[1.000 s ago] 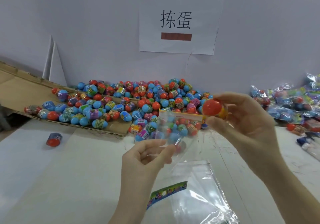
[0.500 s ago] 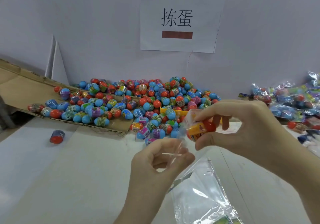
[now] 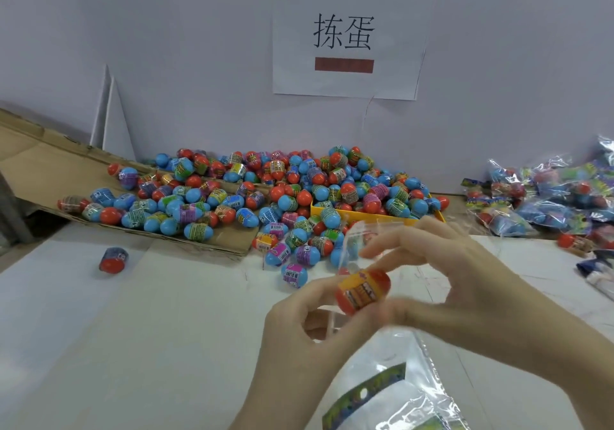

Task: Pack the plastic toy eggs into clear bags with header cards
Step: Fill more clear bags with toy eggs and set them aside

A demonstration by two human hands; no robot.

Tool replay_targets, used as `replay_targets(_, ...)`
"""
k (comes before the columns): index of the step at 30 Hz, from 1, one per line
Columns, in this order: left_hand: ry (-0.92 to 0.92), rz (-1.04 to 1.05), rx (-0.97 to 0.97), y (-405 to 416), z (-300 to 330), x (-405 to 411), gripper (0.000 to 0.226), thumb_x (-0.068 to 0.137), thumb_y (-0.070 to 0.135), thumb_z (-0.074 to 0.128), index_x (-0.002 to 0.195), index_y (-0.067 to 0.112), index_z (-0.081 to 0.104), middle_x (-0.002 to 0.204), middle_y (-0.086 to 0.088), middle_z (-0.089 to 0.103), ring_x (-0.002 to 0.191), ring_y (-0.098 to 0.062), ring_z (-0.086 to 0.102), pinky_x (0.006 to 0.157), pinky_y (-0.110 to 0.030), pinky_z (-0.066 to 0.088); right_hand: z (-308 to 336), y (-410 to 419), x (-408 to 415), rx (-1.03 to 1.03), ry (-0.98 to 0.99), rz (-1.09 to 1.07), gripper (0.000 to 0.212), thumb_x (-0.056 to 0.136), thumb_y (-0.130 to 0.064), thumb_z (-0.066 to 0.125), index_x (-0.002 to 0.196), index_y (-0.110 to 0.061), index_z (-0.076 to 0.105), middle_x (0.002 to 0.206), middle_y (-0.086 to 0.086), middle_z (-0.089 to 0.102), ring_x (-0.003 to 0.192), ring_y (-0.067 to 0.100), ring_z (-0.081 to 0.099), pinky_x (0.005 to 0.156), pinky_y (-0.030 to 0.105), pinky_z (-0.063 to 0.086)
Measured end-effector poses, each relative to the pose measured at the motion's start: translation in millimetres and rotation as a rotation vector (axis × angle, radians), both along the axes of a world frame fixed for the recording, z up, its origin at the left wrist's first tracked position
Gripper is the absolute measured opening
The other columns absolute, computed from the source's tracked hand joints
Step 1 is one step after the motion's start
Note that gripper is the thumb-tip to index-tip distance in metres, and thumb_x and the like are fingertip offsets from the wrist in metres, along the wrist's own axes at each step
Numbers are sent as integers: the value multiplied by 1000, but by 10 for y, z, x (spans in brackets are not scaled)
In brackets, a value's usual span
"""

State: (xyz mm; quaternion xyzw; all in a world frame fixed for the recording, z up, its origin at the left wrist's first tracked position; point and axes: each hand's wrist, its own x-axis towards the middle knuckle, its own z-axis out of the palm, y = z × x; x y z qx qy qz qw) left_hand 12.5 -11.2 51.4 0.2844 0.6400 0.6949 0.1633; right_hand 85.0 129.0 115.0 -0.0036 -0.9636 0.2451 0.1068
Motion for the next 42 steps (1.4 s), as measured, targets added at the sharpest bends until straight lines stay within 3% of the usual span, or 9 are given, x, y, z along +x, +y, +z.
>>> replay_targets(5,-172,-172,-35,-17,1,-61,28,56,33,85,80,22,75,68,2,72,58,-6,66,53,-15,49,-94,18,-34,96,-12,82,37,51,-66,55,86,-54,55,107,-36,44,105,-9,29,84,9,22)
replay_targets(12,-206,-292,-110,-28,-75,-45,30,69,43,75,91,23,69,76,0,72,69,-8,67,63,-17,52,-183,30,16,-24,-62,94,41,68,-38,75,90,-64,52,106,-34,44,104,-5,31,87,15,27)
replay_targets(18,-227,-231,-94,-18,-116,-23,20,68,42,72,86,34,71,92,-10,70,77,-11,65,74,-25,54,-223,16,57,-56,-147,189,57,74,-45,71,113,-64,34,109,-30,43,106,-11,29,89,22,33)
replay_targets(21,-300,-180,-32,-37,-129,-67,27,66,33,74,87,16,73,79,-5,73,67,-14,69,55,-19,52,-186,83,-58,-268,224,180,35,71,-43,68,106,-44,60,104,-23,61,105,0,51,86,20,42)
replay_targets(24,-431,-87,19,-44,-183,-154,31,60,26,62,86,10,68,71,-6,73,53,-19,67,45,-20,50,-284,308,-386,-698,580,-202,3,77,-24,65,79,-23,68,77,-11,68,79,1,62,67,11,45)
replay_targets(29,-570,65,85,-34,-264,-272,33,53,29,61,77,8,68,62,-9,69,43,-21,61,36,-17,42,-860,432,-912,-113,-52,-410,29,84,-34,62,107,-16,62,100,-1,62,88,13,56,69,20,42)
replay_targets(33,-683,41,119,-38,-253,-300,26,69,25,57,83,4,62,56,-10,67,37,-19,57,34,-13,38,-1050,511,-1011,48,-122,-328,46,77,-33,70,120,-24,57,114,-2,58,103,18,51,85,30,45)
replay_targets(38,-796,-28,173,-70,-243,-316,46,53,32,63,89,4,59,62,-16,67,41,-20,57,48,-24,41,-1122,520,-924,-87,-41,-345,43,71,-20,76,111,-20,58,102,-4,58,91,14,52,74,21,42)
replay_targets(42,-836,-50,131,-37,-199,-302,59,47,43,59,89,3,57,58,-17,64,38,-21,55,34,-17,42,-749,460,-766,-577,225,-361,32,57,-21,80,82,-18,61,78,-4,64,67,9,59,57,12,46)
